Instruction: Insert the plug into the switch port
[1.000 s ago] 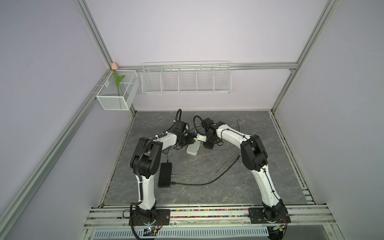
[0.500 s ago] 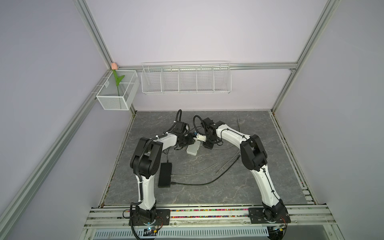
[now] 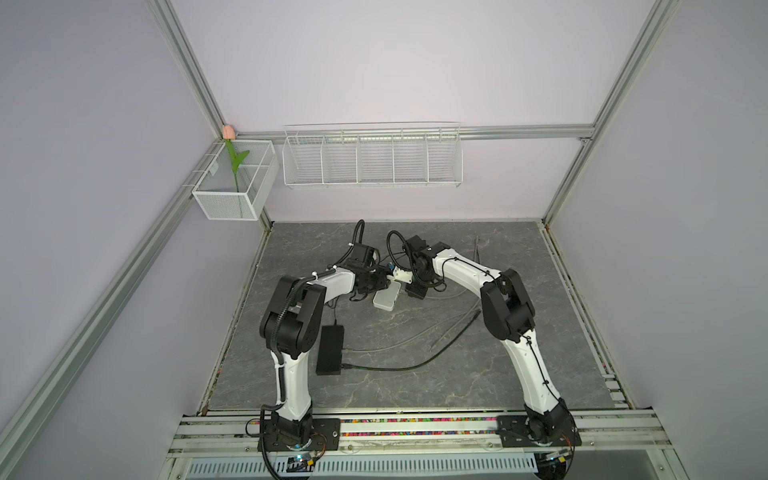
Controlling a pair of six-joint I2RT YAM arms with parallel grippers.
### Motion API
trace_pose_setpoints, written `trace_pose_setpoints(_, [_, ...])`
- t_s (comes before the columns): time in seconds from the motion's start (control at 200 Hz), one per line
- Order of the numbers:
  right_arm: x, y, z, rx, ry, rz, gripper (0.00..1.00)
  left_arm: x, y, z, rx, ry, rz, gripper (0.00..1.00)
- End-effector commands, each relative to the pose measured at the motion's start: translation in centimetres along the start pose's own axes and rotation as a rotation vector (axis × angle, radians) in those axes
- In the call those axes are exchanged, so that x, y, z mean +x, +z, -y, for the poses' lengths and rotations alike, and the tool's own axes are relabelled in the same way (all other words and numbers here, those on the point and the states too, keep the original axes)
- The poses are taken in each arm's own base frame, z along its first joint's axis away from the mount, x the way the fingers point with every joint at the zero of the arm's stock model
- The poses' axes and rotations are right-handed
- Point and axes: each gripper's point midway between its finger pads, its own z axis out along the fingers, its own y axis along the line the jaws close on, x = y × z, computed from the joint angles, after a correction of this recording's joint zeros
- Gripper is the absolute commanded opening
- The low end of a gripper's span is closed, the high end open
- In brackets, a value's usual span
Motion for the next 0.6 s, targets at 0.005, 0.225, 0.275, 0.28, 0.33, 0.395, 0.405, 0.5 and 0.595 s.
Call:
trace_pose_setpoints(0.005, [-1.2, -1.2, -1.9, -0.063, -0.024, 0.065, 0.06, 2.6, 0.6, -1.2, -0.048, -0.022, -0.069, 0.41])
trace_pose_setpoints(0.225, [-1.3, -1.6, -1.8, -0.058, -0.017, 0.081, 0.07, 2.8, 0.7, -1.4, -0.047, -0.025, -0.072, 0.39])
trace_pose_setpoints(0.275, [-1.5, -1.7, -1.7, -0.051, -0.016, 0.085, 0.07, 2.9, 0.7, -1.3, -0.046, -0.024, -0.073, 0.39])
trace_pose_setpoints(0.28, [-1.4, -1.7, -1.7, -0.051, -0.015, 0.085, 0.07, 2.9, 0.7, -1.3, -0.047, -0.024, -0.073, 0.39])
trace_pose_setpoints(0.33, [-1.5, -1.7, -1.7, -0.046, -0.015, 0.088, 0.07, 3.0, 0.7, -1.4, -0.047, -0.023, -0.076, 0.39])
trace_pose_setpoints(0.395, [-1.6, -1.9, -1.4, -0.034, -0.012, 0.092, 0.07, 3.2, 0.7, -1.4, -0.049, -0.021, -0.08, 0.39])
trace_pose_setpoints(0.405, [-1.6, -1.9, -1.3, -0.032, -0.012, 0.091, 0.07, 3.1, 0.7, -1.4, -0.049, -0.022, -0.079, 0.39])
trace_pose_setpoints(0.5, [-1.7, -2.0, -1.0, -0.012, -0.008, 0.096, 0.07, 3.3, 0.7, -1.5, -0.053, -0.018, -0.084, 0.38])
trace_pose_setpoints(0.595, [-1.7, -2.0, -0.8, 0.0, -0.006, 0.097, 0.06, 3.4, 0.7, -1.6, -0.054, -0.015, -0.088, 0.38])
